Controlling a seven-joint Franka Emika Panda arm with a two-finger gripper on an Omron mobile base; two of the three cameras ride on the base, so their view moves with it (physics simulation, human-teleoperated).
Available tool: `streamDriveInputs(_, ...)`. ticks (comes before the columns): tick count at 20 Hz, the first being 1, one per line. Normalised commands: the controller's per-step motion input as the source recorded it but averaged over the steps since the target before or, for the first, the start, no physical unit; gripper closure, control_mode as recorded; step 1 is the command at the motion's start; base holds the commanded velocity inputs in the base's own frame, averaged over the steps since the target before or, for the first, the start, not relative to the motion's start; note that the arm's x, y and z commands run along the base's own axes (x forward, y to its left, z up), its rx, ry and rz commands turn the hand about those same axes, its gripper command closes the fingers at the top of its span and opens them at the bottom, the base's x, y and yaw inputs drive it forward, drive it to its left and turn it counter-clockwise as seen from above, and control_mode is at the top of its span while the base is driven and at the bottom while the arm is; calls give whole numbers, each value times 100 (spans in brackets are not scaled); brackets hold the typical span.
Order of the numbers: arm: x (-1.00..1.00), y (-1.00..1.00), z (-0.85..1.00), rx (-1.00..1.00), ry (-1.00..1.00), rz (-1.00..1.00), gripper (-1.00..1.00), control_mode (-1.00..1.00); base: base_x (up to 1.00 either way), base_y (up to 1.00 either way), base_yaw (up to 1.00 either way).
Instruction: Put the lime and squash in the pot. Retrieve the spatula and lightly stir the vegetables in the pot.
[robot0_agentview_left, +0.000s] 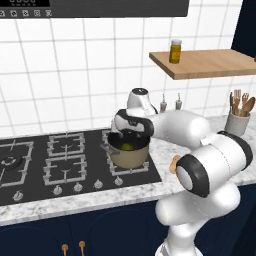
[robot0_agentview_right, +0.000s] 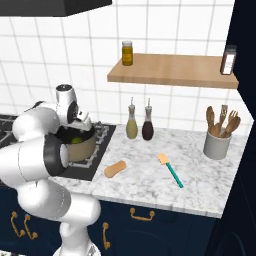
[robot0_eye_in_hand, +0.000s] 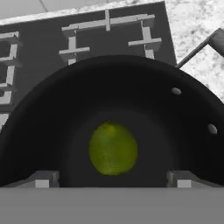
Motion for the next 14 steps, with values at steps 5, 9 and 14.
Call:
streamDriveInputs(5, -74, -40, 84, 14, -43, -2, -100, -100, 0, 0, 0)
streamDriveInputs(9, -99, -79, 98, 10, -37, -14, -100, -100, 0, 0, 0)
streamDriveInputs(14, -100, -100, 53, 0, -17, -2, -100, -100, 0, 0, 0)
